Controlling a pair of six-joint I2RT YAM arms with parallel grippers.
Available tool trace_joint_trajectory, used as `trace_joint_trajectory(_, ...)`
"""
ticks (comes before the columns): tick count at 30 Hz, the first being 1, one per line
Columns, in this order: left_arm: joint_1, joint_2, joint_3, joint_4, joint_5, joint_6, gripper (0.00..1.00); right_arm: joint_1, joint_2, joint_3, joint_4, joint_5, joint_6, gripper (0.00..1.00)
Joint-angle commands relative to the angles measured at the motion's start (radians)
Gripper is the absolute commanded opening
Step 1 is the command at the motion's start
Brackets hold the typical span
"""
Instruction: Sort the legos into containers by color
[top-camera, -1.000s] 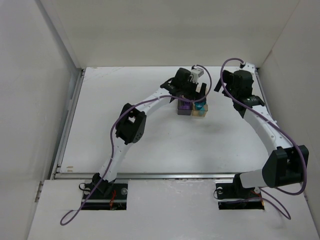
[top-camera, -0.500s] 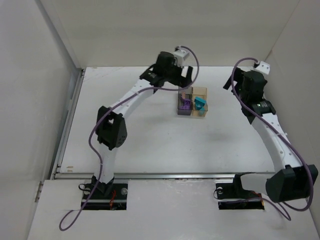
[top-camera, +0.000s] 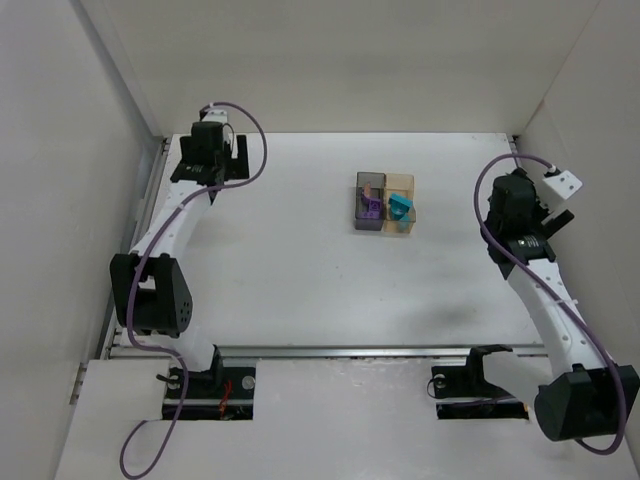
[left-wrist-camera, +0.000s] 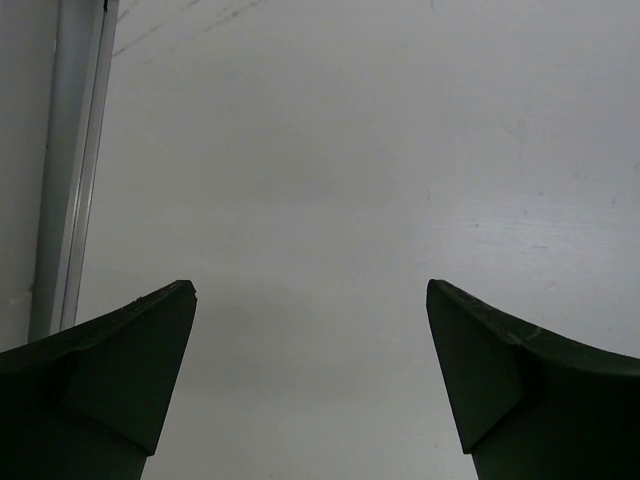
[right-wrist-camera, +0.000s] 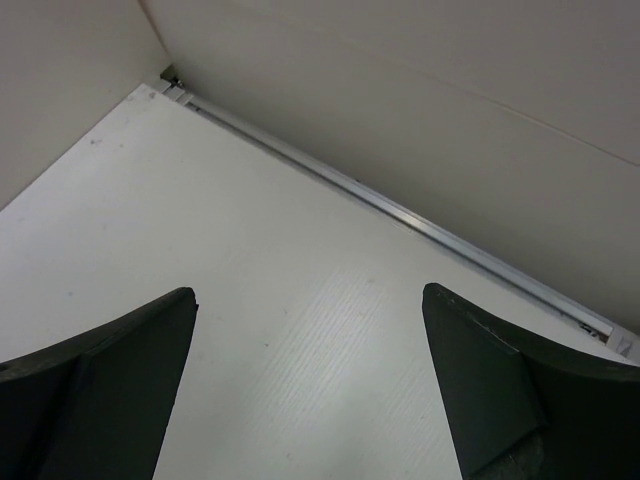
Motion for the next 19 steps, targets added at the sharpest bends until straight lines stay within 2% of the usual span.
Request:
trace_joint_trajectory(1, -0.024, -0.079, -0.072, 0.042, -0.093, 0.019, 1.00, -0.002, 0.028, 0.080, -0.020, 0.049, 0.072, 1.00)
trace_joint_trajectory(10, -0.024, -0.102, -0.113, 0.023, -0.038, -0.030, 1.00, -0.002, 0.146, 0.242, -0.223, 0.029, 0.221, 1.00)
trace_joint_trajectory(15, -0.024, -0.093, -0.103, 0.023, -0.029, -0.030, 1.00, -0.002, 0.133, 0.217, -0.212, 0.017, 0.230, 1.00)
trace_joint_trajectory(19, -0.024, -0.093, -0.103, 0.014, -0.018, -0.040, 1.00, -0.002, 0.069, 0.176, -0.124, -0.024, 0.203, 1.00)
